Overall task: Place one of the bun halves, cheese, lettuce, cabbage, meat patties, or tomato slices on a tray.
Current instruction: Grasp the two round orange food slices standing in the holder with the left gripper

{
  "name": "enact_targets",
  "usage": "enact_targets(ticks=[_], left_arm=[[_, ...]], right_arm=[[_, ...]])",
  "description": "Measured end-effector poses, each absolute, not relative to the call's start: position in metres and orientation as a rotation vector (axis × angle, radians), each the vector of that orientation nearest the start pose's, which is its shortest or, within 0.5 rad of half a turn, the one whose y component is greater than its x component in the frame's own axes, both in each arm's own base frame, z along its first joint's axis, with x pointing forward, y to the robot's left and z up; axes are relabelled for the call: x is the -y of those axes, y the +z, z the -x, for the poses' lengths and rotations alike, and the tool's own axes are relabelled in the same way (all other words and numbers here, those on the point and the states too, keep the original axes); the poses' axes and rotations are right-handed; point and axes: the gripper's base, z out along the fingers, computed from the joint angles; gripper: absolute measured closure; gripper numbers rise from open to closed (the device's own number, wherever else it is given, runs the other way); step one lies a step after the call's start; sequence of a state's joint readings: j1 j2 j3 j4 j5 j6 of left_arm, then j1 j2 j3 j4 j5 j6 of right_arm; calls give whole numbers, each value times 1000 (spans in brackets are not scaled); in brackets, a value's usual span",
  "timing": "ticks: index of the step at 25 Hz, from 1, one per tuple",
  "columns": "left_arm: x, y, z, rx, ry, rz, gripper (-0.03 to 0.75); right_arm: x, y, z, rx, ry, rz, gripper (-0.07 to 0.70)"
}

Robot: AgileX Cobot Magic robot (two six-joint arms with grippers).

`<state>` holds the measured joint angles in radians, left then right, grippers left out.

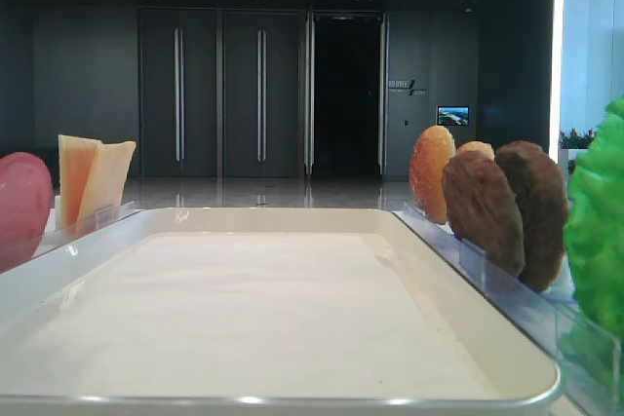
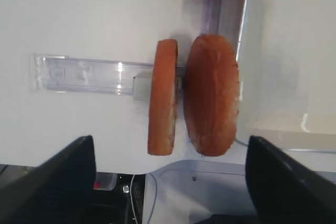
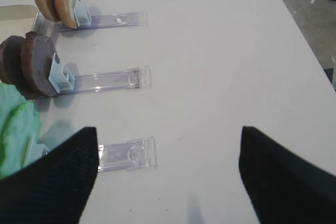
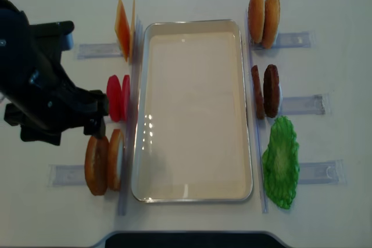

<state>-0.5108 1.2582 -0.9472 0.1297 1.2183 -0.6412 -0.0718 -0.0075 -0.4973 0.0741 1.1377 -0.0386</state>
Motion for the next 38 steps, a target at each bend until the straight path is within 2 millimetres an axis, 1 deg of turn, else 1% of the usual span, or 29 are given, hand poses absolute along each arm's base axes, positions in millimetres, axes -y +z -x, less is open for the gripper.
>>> enact_targets(ticks=[6,7,9,12,17,23,29,38], left_arm=[[117,266,-188,-3007,87,132,22],[124,261,-189,-3012,89,124,22],[127,259,-190,-3011,85,116,22],[135,250,-193,-3024,93,112,22],[139,241,-197,-3040,108,121,22],[144,236,-204,-3013,62,121,22],[147,227,-207,-3037,86,122,22],[150,219,-210,-3060,112,102,22]], right_arm=[[-7,271,9,-2114,24,-28,79],[-7,271,9,-2114,24,-28,79],[-7,271,9,-2114,24,-28,79],[-7,271,9,-2114,24,-28,80],[-7,271,9,-2114,24,-28,80],[-7,271,9,-2114,24,-28,80],[-7,271,9,-2114,24,-28,80],[-7,271,9,-2114,24,-28,80]])
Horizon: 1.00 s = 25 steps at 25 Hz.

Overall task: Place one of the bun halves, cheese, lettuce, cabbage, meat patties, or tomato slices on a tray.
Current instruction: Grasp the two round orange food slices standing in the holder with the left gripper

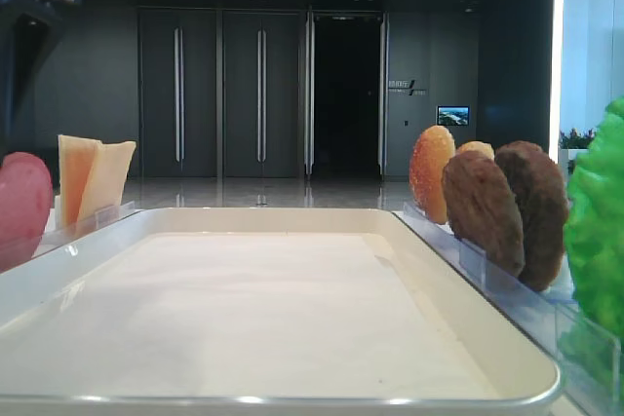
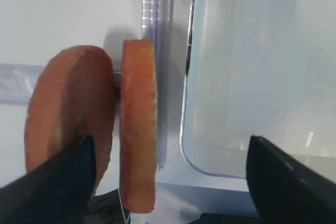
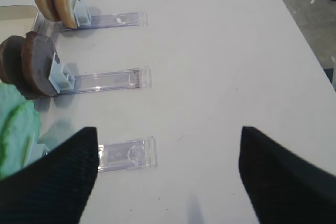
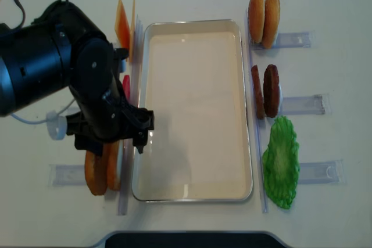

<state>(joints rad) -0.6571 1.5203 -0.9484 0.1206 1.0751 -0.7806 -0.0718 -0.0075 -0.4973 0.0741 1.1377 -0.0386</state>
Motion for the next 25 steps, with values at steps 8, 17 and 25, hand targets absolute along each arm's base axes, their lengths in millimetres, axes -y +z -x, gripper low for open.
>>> enact_targets(ticks=[8,17,25], left_arm=[[151,208,-212,-3105,167,56,22],[148,205,-211,-3132,254,-2,39],[145,205,-210,-3137,308,-18,274]], right_arm=[[-7,271,9,-2114,24,-28,80],[-7,271,9,-2114,24,-28,80],[-7,271,9,-2114,24,-28,80]])
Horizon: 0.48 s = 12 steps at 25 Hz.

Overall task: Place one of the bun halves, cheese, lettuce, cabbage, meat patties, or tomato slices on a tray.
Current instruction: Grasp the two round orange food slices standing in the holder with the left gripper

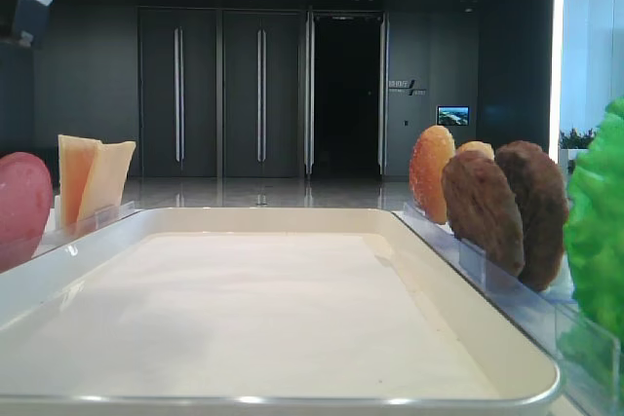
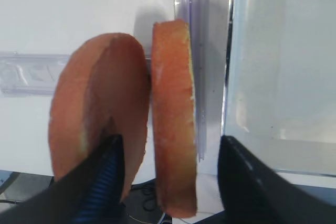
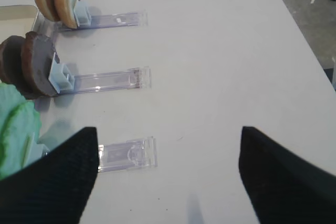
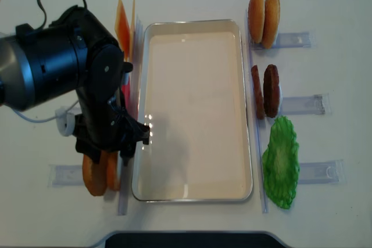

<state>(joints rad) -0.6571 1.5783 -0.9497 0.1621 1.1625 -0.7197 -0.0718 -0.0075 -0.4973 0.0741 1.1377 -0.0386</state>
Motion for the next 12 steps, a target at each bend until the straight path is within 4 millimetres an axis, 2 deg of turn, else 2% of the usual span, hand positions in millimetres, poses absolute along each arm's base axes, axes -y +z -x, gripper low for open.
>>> enact_targets(ticks=[7,9,12], left_arm=[[144,206,-211,-3132,324,-26,557],[144,206,-211,-3132,324,-28,585],[144,206,-211,-3133,326,-28,585]], right_arm=[[-7,271,9,-2114,24,-28,87],[-7,271,9,-2114,24,-28,87],[-7,271,9,-2114,24,-28,87]])
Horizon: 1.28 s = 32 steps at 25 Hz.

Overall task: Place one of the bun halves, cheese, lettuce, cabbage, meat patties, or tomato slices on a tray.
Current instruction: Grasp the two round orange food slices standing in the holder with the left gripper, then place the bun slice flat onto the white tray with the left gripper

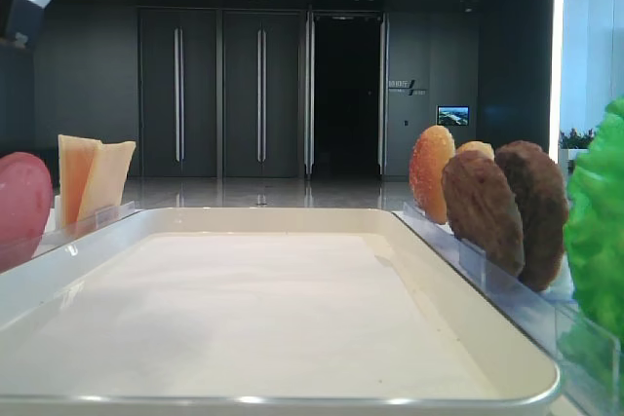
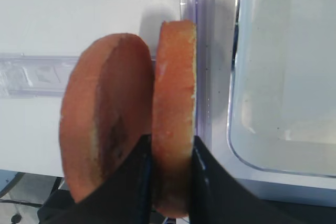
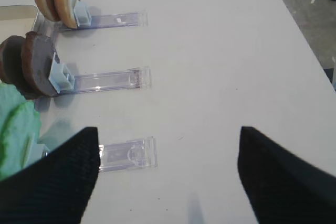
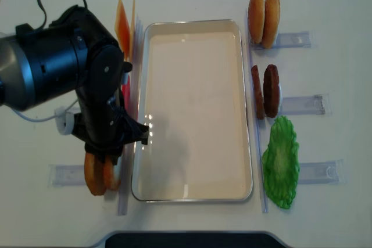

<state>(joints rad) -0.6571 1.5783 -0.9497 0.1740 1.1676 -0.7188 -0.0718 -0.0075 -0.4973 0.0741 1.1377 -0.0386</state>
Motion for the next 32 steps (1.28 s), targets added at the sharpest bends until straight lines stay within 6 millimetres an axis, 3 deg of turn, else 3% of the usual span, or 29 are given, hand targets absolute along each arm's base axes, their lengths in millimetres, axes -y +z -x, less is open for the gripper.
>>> enact_targets(ticks=[9,15,29,32], left_arm=[[142,209,-212,-3119,369,-43,586],[144,225,-214,-3076,303,-31,586],[143,270,-201,-3009,42,41,588],[151,274,-201,-2988,-109,34,588]], right_arm=[[-7,271,9,-2114,24,-28,87],[-7,271,9,-2114,24,-28,87],[-7,271,9,-2114,24,-28,87],[-7,271,9,-2114,24,-28,87]])
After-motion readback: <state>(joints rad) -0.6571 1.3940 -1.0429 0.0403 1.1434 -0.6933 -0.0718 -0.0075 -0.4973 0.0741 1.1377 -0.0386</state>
